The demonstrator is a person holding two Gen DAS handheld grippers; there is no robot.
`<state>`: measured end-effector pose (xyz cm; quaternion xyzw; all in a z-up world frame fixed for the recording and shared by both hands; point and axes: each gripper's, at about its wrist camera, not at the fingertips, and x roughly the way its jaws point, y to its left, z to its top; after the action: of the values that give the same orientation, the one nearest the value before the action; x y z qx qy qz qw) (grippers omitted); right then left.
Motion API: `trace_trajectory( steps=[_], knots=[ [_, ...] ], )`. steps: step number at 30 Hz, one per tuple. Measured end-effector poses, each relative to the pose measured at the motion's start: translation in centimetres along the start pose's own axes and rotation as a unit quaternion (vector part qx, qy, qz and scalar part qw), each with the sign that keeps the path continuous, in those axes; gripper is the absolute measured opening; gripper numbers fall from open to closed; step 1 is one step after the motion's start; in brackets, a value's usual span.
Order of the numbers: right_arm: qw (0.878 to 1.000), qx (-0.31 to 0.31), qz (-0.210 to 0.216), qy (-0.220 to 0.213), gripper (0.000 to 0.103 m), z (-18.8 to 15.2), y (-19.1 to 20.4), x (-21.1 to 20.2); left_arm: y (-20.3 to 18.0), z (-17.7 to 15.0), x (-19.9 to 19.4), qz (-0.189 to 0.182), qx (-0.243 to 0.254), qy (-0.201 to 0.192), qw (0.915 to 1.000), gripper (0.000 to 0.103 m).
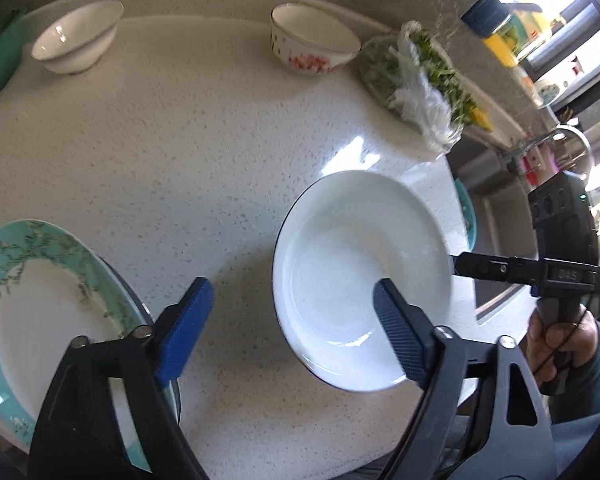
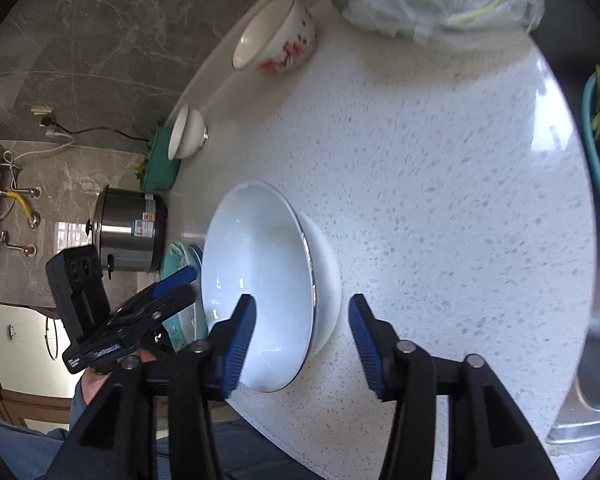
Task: Organize plates and bowls
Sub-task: 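Move both grippers to the second white bowl beside the teal basin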
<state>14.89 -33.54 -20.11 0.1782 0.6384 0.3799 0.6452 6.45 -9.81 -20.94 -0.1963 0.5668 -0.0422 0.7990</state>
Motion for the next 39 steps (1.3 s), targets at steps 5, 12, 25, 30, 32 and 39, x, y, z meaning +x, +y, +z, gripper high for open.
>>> trace_trajectory(
  steps=[5, 12, 25, 30, 32, 39],
  knots=[
    [0.998, -0.007, 0.0, -0.054, 0.103, 1.3, 1.3, -3.0, 0.5, 1.4, -5.1, 0.048, 0.018, -0.058, 0.997, 0.103],
    [0.991, -0.088, 0.068, -0.076, 0.103, 5.2, 9.9, -1.9, 8.5, 6.0, -12.8, 0.14, 0.019, -0.184, 0.9728, 0.103],
    [0.991, -0.135, 0.012, -0.014, 0.103, 17.4, 22.2, 12.8, 25.9, 17.3, -9.6, 0.119, -0.054, -0.119, 0.9843, 0.103],
    [0.993, -0.113, -0.039, 0.016, 0.103, 20.8, 23.1, 18.5, 28.5, 20.4, -5.8, 0.109, -0.049, -0.071, 0.9903, 0.102],
    [0.993, -0.106, -0.056, 0.021, 0.1, 21.6, 23.0, 20.0, 28.6, 21.2, -4.3, 0.109, -0.03, -0.057, 0.992, 0.102],
    [0.992, -0.068, -0.094, 0.05, 0.076, 24.0, 22.0, 25.7, 30.8, 23.8, -0.8, 0.081, -0.028, -0.043, 0.9954, 0.102]
  ],
)
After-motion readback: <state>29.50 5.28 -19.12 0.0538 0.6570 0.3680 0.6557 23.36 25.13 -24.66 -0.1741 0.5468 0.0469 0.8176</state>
